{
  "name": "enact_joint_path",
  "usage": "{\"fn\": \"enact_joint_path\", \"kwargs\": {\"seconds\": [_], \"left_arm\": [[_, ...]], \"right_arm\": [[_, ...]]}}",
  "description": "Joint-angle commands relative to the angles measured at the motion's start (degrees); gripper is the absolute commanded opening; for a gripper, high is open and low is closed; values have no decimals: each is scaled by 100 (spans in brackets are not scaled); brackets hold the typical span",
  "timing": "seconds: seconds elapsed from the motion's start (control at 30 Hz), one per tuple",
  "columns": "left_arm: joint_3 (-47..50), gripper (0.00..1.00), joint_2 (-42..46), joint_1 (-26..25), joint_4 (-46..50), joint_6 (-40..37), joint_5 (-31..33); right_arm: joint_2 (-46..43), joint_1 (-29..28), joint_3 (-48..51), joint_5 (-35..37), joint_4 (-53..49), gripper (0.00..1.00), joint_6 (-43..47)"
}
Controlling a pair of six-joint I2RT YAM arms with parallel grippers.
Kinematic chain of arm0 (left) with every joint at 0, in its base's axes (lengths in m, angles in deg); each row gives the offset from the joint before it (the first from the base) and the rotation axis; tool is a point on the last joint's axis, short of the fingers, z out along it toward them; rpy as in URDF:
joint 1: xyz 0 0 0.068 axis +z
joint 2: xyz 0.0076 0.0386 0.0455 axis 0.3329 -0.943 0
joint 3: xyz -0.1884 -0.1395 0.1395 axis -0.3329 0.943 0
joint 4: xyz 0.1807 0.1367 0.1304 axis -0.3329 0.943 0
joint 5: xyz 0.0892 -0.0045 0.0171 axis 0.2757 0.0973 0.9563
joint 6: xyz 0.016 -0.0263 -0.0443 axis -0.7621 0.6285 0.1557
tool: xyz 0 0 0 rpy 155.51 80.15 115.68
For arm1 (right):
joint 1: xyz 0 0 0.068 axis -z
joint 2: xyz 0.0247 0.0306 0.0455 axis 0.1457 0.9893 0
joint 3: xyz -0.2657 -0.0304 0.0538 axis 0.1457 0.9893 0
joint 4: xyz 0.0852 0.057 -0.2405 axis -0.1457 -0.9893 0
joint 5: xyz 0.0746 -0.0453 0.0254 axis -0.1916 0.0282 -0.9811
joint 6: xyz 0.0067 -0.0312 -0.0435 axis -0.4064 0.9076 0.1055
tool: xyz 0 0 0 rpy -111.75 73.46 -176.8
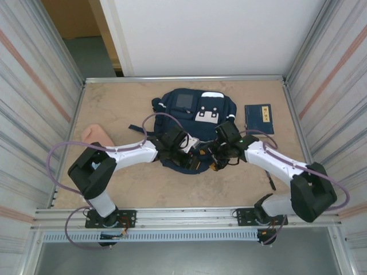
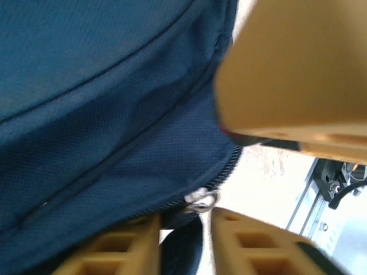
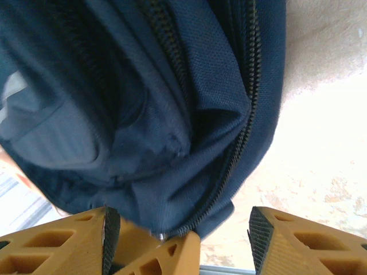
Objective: Pack books, pencil case, and school supplies into a backpack
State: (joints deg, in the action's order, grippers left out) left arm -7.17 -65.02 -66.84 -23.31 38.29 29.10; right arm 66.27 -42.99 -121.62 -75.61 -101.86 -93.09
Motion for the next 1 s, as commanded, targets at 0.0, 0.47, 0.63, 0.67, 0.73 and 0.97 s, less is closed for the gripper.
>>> {"fn": "enact_joint_path", "kwargs": {"seconds": [0.0, 0.47, 0.63, 0.67, 0.73, 0.97], "left_arm": [[-67, 10, -226, -42, -345, -75, -120], [148, 0, 867, 33, 113, -723, -23], [246, 0, 973, 73, 105, -863, -22], [276, 13, 982, 72, 67, -820, 16], [406, 31, 976, 69, -131, -780, 36], [174, 33, 498, 1, -26, -1171, 299]], "right_arm": [[307, -84, -171, -118, 208, 58, -416], [112, -98, -48, 355, -100, 25, -487], [144, -131, -44, 366, -97, 19, -413], [140, -129, -37, 367, -76, 19, -419], [146, -104, -55, 301, -55, 19, -383], [165, 6, -143, -130, 209, 44, 182]]}}
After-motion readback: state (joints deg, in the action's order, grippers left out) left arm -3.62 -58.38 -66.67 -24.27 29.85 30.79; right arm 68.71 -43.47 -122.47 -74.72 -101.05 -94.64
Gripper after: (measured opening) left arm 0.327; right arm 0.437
